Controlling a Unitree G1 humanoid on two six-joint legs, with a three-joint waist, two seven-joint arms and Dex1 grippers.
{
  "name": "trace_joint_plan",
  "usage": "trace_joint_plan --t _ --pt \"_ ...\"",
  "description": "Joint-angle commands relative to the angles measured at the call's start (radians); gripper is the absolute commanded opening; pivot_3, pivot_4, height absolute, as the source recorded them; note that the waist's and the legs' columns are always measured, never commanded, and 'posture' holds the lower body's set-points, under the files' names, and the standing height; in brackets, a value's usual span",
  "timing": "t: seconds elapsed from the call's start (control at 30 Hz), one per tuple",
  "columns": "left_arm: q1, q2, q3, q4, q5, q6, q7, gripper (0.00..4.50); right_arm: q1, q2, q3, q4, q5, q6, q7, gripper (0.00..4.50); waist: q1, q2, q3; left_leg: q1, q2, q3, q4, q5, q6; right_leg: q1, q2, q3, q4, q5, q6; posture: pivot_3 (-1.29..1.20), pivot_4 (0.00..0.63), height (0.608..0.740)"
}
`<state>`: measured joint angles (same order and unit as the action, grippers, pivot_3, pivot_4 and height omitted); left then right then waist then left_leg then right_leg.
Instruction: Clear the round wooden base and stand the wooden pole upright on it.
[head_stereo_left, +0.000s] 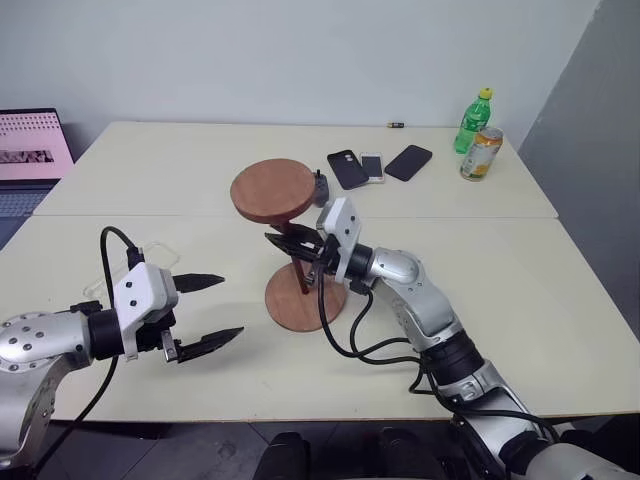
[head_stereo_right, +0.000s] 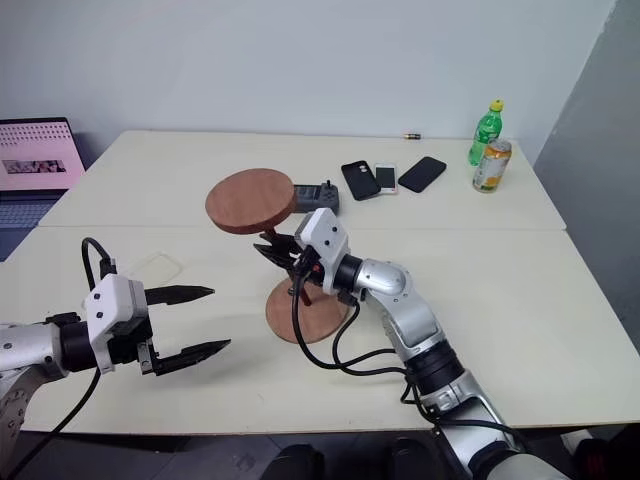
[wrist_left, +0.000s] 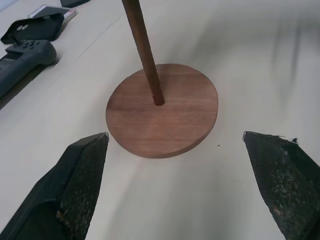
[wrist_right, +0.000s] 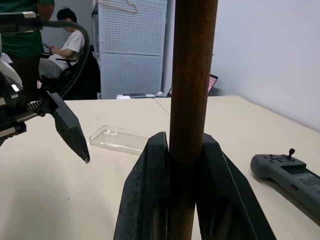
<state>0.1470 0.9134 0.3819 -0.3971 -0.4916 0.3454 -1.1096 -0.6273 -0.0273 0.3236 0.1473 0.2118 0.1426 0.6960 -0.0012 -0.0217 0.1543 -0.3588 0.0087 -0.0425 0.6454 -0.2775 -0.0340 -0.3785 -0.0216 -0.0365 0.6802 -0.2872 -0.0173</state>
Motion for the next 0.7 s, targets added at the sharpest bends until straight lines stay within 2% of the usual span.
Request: trace_joint_plan --t 0.03,0.3,0.7 --pt "-0.018 0.018 -0.011 -0.008 -0.015 0.033 0.005 4.50 0.053 -0.057 -0.005 0.025 -0.032 0.100 -0.008 0.27 0.000 0.000 0.000 0.000 0.000 0.000 0.000 0.000 0.000 0.000 0.000 0.000 0.000 0.000 0.000 0.00 0.150 0.740" --pt "-0.102 0.015 -0.090 -0.011 -0.014 0.108 0.038 4.50 0.077 -0.060 0.013 0.038 -0.067 0.111 -0.054 0.27 0.001 0.000 0.000 0.000 0.000 0.000 0.000 0.000 0.000 0.000 0.000 0.000 0.000 0.000 0.000 0.00 0.150 0.740" --pt "-0.110 0.018 -0.098 -0.007 -0.001 0.107 0.036 4.50 0.069 -0.053 0.030 -0.049 -0.031 0.118 -0.039 0.27 0.001 0.001 0.001 -0.001 0.000 -0.001 -0.001 0.000 0.000 -0.001 0.000 0.000 -0.001 -0.002 0.003 0.00 0.150 0.740"
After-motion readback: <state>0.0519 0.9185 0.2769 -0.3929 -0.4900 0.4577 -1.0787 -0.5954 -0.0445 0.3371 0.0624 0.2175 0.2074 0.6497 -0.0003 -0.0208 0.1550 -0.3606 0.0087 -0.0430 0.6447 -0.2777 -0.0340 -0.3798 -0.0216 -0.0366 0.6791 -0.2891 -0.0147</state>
